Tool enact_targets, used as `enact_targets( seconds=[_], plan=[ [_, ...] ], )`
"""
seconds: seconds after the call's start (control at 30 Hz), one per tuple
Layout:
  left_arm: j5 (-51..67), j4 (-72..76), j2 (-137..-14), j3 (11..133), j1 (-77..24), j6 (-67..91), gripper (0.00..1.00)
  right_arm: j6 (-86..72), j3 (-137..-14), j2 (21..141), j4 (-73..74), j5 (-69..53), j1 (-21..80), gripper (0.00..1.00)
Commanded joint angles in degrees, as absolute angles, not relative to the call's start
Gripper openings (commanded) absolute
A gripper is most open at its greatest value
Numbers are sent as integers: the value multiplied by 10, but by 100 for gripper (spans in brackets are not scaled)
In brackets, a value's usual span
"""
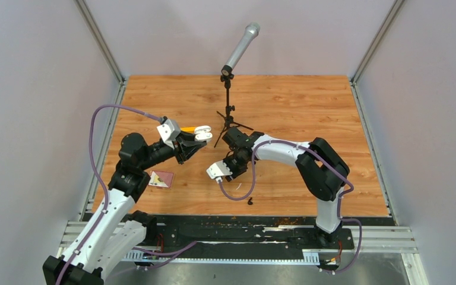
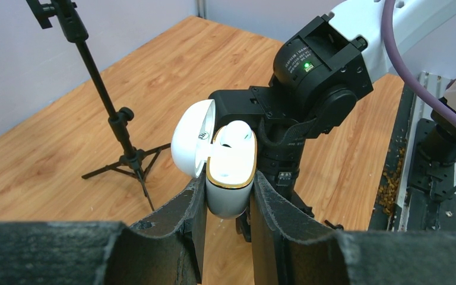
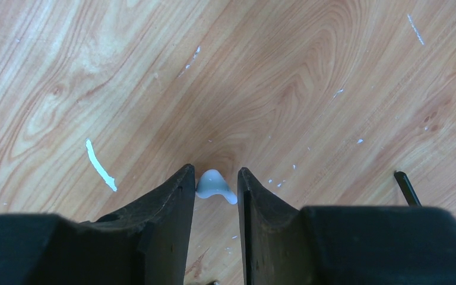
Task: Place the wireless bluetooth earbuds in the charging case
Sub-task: Pick up the left earbud from the center of the board.
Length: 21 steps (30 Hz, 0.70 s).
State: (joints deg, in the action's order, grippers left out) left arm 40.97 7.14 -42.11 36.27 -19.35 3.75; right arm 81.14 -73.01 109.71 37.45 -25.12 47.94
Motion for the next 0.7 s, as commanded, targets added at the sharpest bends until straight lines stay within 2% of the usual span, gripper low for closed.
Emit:
enact_targets(
  seconds=[0.0,0.13,0.3,0.47,0.67],
  plan=[
    [404,103,-422,371,-191,42,0,813,-739,1116,374,-242,483,33],
    [405,101,-423,371,-191,42,0,807,-748,1123,388,-229,482,35],
    [404,104,-424,371,-191,42,0,782,-770,1138,414,-219,482,29],
    [406,105,-425,372,-191,43,0,756,-783,1152,424,-214,481,31],
    [406,103,-426,376,-191,39,0,722,-823,1170,472,-235,477,13]
  ],
)
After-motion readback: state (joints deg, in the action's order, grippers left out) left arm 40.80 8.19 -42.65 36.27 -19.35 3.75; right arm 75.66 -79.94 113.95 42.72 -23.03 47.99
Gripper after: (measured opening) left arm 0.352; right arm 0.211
